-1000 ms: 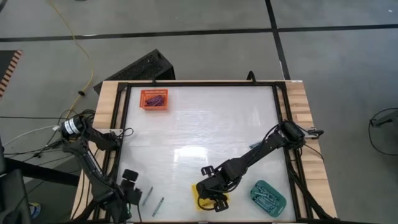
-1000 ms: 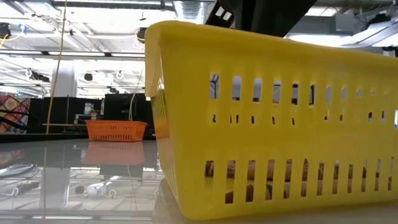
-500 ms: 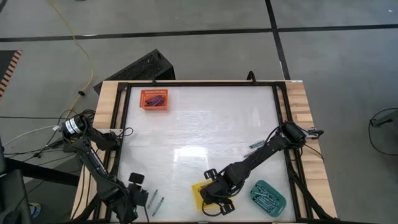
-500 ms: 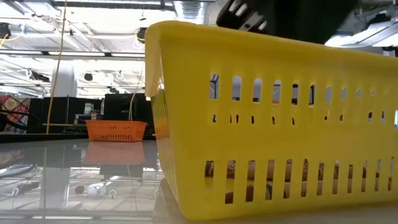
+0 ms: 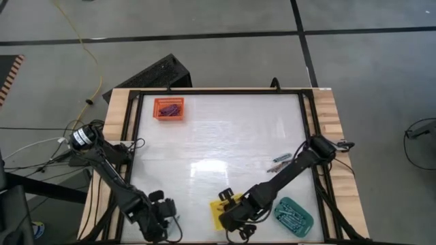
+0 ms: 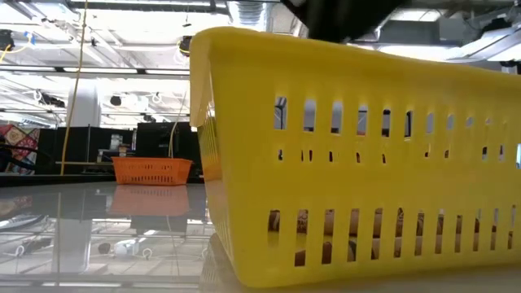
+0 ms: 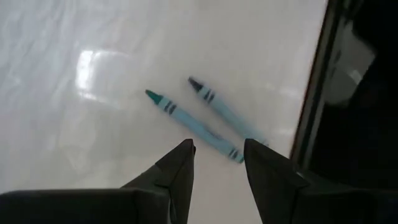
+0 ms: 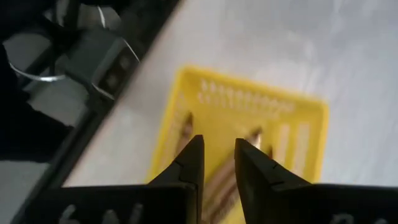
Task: Sort crayons
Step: Put the green crayon into the green bin
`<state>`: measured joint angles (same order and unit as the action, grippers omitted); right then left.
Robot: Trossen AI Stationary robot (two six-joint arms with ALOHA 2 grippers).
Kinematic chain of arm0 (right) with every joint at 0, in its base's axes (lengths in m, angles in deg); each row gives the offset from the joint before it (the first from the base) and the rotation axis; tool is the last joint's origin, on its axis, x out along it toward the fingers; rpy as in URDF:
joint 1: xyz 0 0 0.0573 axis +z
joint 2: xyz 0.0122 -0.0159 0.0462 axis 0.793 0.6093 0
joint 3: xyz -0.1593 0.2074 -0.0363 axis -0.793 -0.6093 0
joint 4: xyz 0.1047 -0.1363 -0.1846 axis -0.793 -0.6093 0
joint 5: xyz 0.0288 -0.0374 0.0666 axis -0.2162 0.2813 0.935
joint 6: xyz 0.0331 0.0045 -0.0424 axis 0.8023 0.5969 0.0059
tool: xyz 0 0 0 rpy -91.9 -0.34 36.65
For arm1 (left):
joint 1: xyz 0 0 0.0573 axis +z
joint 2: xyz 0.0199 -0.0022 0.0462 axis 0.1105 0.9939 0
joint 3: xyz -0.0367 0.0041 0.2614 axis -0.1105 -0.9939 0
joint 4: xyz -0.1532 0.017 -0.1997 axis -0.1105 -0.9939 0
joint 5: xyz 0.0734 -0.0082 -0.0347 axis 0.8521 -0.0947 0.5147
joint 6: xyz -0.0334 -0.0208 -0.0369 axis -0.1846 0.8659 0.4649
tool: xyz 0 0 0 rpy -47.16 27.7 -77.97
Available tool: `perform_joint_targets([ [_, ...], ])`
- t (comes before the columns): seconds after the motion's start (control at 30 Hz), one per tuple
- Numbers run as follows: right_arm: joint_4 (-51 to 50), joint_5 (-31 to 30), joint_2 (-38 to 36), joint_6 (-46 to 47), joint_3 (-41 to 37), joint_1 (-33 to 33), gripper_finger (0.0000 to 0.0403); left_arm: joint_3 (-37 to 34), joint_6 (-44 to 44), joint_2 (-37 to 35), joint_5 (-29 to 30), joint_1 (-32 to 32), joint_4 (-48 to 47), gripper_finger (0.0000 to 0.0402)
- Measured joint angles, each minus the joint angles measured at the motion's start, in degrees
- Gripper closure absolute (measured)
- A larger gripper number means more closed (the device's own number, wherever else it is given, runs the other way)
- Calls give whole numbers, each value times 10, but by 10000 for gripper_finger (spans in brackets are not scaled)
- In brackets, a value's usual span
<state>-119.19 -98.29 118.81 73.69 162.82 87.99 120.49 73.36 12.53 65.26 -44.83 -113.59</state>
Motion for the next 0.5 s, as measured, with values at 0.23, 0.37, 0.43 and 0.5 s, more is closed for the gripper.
perform_joint_targets([
  [0.23,45,0,0,-46,0,-6,304,0,60,34,32,8,9,271],
  [0.37,62,0,0,-50,0,-18,300,0,64,71,18,22,12,271],
  [0.43,73,0,0,-55,0,-23,299,0,65,79,15,27,11,271],
  [0.5,80,0,0,-57,0,-24,300,0,67,79,17,28,0,272],
])
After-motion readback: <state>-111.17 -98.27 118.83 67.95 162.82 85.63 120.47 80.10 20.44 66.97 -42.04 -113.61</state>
